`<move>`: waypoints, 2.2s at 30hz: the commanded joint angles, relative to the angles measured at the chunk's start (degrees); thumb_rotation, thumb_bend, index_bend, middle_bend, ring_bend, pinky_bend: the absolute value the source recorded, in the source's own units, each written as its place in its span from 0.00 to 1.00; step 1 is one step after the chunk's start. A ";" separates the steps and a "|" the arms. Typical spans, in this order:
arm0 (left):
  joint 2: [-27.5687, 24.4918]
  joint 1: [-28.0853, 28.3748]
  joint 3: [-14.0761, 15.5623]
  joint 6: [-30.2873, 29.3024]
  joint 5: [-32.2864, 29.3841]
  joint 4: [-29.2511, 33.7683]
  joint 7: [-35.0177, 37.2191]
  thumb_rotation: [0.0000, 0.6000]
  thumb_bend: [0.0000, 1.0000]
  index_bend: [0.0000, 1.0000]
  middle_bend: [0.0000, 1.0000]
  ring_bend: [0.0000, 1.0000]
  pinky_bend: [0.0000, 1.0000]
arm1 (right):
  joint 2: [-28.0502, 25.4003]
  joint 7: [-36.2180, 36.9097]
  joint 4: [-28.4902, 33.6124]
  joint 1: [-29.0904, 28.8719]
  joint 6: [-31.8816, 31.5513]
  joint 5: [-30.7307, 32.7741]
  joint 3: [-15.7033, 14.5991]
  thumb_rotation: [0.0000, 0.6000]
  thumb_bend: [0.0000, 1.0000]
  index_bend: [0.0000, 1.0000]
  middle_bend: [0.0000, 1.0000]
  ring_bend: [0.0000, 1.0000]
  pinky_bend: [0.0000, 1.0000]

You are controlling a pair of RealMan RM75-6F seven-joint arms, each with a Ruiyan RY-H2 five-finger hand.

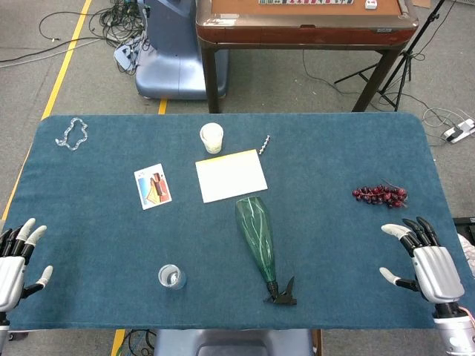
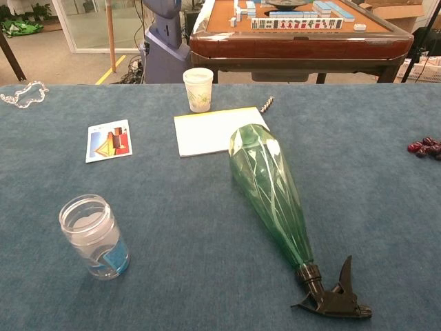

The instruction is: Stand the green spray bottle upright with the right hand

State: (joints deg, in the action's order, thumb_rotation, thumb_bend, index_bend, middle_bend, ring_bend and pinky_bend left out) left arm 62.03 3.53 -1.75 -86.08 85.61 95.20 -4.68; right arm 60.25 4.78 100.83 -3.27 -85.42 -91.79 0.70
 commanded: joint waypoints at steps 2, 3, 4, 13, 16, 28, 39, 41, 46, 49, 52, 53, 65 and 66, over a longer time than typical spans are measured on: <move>0.09 0.03 -0.08 0.02 -0.06 -0.17 0.17 1.00 0.36 0.11 0.00 0.00 0.00 | -0.07 -0.02 0.03 -0.07 -0.01 -0.20 -0.04 1.00 0.11 0.27 0.28 0.11 0.07; 0.11 0.04 -0.10 -0.01 -0.04 -0.21 0.18 1.00 0.36 0.11 0.00 0.00 0.00 | -0.10 -0.03 0.07 -0.11 -0.02 -0.32 -0.05 1.00 0.11 0.27 0.28 0.11 0.07; 0.15 0.02 -0.11 -0.07 -0.01 -0.25 0.22 1.00 0.36 0.11 0.00 0.00 0.00 | -0.17 -0.02 0.14 -0.17 -0.04 -0.55 -0.08 1.00 0.11 0.27 0.28 0.11 0.07; 0.27 -0.07 -0.14 -0.21 -0.01 -0.59 0.62 1.00 0.36 0.11 0.00 0.00 0.00 | -1.41 -1.65 1.09 -3.80 3.64 -4.14 0.05 1.00 0.20 0.27 0.28 0.11 0.07; 0.39 -0.05 -0.08 -0.18 0.12 -0.59 0.66 1.00 0.36 0.11 0.00 0.00 0.00 | -2.28 -2.58 2.32 -7.32 7.67 -5.65 0.74 1.00 0.30 0.27 0.28 0.11 0.07; 0.14 -0.88 0.21 -1.32 0.41 -0.39 1.15 1.00 0.36 0.11 0.00 0.00 0.00 | 1.63 -0.30 4.15 -25.67 28.11 -3.78 6.99 1.00 0.78 0.27 0.34 0.11 0.07; -0.41 -2.25 0.42 -2.66 -0.06 -0.77 2.01 1.00 0.36 0.11 0.00 0.00 0.00 | 13.64 -1.88 -4.58 -39.46 41.55 3.84 11.33 1.00 0.80 0.28 0.35 0.11 0.07; -0.53 -2.43 0.43 -2.78 -0.16 -0.89 2.11 1.00 0.36 0.11 0.00 0.00 0.00 | 15.98 -2.11 -6.34 -41.41 42.85 5.03 11.87 1.00 0.80 0.29 0.35 0.11 0.07; -0.70 -2.83 0.55 -3.05 -0.16 -0.95 2.38 1.00 0.36 0.11 0.00 0.00 0.00 | 21.07 -4.36 -11.32 -46.08 45.82 7.46 12.91 1.00 0.80 0.29 0.35 0.11 0.07; -0.69 -3.05 0.56 -3.27 -0.19 -0.93 2.52 1.00 0.36 0.11 0.00 0.00 0.00 | 23.48 -6.30 -13.92 -48.45 47.99 9.24 13.00 1.00 0.80 0.29 0.35 0.11 0.07; -0.67 -3.35 0.65 -3.38 -0.34 -1.03 2.66 1.00 0.36 0.11 0.00 0.00 0.00 | 25.43 -7.74 -16.52 -50.57 50.27 11.25 12.80 1.00 0.80 0.30 0.35 0.11 0.07; -0.67 -3.48 0.71 -3.43 -0.39 -1.11 2.76 1.00 0.36 0.11 0.00 0.00 0.00 | 25.90 -8.41 -17.40 -51.10 50.60 11.79 12.66 1.00 0.80 0.30 0.35 0.11 0.07; -0.59 -3.60 0.77 -3.03 -0.20 -1.65 3.39 1.00 0.36 0.14 0.00 0.00 0.00 | 22.76 -10.63 -17.54 -50.63 50.97 16.55 9.51 1.00 0.80 0.30 0.37 0.11 0.07; -0.56 -3.57 0.76 -2.97 -0.18 -1.68 3.44 1.00 0.36 0.14 0.00 0.00 0.00 | 22.02 -10.76 -17.11 -50.32 50.67 16.57 9.18 1.00 0.80 0.30 0.38 0.11 0.07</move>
State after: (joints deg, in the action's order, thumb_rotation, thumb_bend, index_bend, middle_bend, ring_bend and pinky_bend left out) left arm 61.46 -0.05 -0.99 -89.04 85.44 93.52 -1.24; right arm 83.20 -5.92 83.03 -54.09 -34.40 -75.49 10.44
